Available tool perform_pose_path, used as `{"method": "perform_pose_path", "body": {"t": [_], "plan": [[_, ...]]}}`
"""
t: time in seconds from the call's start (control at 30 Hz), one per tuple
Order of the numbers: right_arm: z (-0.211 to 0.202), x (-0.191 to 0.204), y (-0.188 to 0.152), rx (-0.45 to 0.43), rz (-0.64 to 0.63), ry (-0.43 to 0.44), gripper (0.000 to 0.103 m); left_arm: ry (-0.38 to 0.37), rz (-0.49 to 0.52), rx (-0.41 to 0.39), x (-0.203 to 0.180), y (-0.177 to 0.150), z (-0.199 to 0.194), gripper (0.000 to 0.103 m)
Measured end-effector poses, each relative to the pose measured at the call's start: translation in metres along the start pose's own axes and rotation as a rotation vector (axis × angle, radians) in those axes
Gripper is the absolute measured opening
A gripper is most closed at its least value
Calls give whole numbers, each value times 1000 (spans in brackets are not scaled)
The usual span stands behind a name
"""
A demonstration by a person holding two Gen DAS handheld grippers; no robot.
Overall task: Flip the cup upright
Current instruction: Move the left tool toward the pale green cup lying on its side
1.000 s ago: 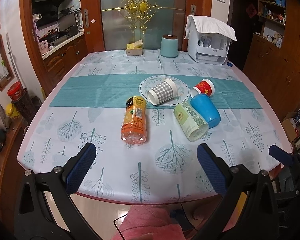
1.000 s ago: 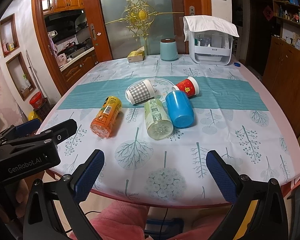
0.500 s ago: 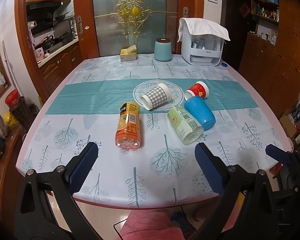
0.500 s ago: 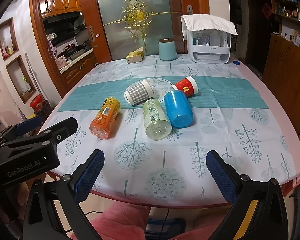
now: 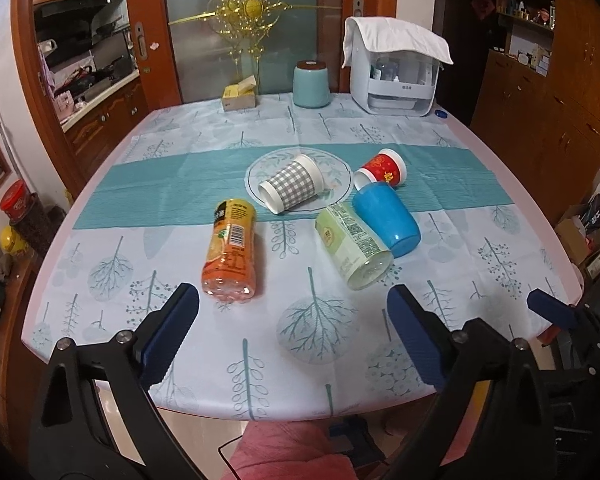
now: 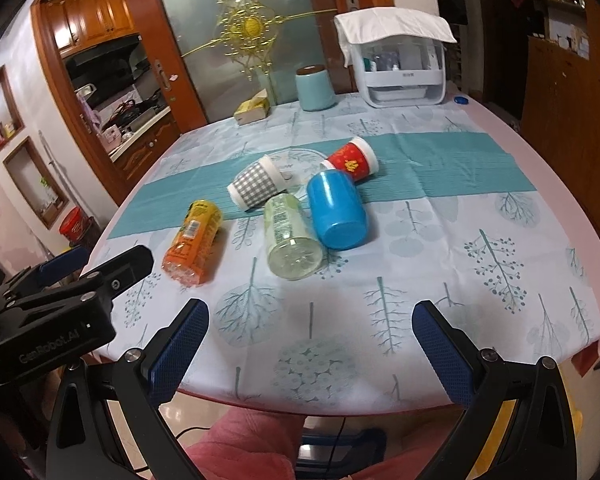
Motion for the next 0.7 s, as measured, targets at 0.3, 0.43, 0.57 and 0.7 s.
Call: {"method": "perform_pose_path", "body": {"t": [0.3, 0.43, 0.57, 0.7], "plan": [[30, -45, 5, 1, 90, -9, 103, -38, -17, 66, -19, 12, 46, 94], [52, -66, 3, 22, 125, -7, 103, -66, -44, 131, -28, 18, 80, 94], [76, -87, 0, 38, 160, -1, 103, -101, -104, 186, -35, 26, 118, 94], [103, -103, -3, 71, 190, 25, 103, -117, -165, 225, -41, 34, 156, 93]]}}
Point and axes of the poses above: each gripper's, at about its wrist camera, not at the fingertips, and z roughly the way its jaws point, x to its left, y to its top, the point moved 3 cm from there along z, roughly the way its jaws point, and after that the axes turned 7 degrees about -z, right-handed, at the moved point
